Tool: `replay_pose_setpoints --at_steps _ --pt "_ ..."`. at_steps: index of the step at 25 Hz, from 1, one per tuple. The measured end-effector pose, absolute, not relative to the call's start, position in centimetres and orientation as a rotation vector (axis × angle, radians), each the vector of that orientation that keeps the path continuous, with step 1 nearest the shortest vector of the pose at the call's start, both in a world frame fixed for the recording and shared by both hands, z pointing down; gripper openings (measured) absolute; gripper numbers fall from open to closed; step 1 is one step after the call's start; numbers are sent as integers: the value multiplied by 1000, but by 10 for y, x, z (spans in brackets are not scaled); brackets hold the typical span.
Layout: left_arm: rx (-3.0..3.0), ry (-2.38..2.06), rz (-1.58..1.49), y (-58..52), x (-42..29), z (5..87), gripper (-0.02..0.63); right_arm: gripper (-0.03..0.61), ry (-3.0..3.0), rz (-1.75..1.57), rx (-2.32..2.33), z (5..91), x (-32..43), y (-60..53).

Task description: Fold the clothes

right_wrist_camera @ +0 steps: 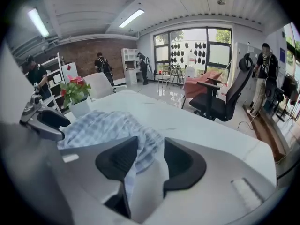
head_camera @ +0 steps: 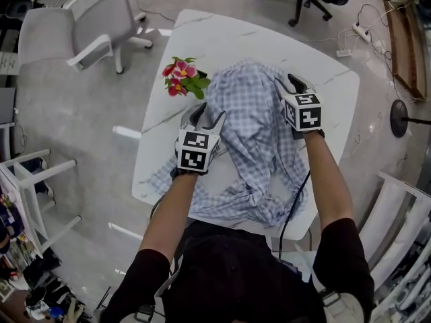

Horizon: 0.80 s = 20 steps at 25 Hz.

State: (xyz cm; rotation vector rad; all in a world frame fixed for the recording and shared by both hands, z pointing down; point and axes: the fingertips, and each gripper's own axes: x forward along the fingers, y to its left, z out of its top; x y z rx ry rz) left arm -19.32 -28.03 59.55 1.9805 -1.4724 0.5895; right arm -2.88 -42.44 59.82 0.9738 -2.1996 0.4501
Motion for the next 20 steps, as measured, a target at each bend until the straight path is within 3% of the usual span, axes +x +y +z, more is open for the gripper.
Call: replay_pose_setpoints --at_steps 7,12,15,17,18,20 --pt "1959 -1447 640 -294 -190 609 238 212 -2173 514 943 614 -33 -431" --pt "1941 -1464 714 -298 -194 617 227 171 -2173 558 945 616 -37 -430" --pt "1940 -1463 732 -299 -195 619 176 109 -2181 532 933 616 -40 -427" --pt "1953 -1450 747 -298 -190 619 97 56 -2182 499 941 614 -37 -425" --pt "1966 -1449 758 -298 -186 618 46 48 -2181 482 953 613 -33 -424" --pt "2014 -1462 779 -302 -179 615 28 43 -2176 447 989 608 -21 -424"
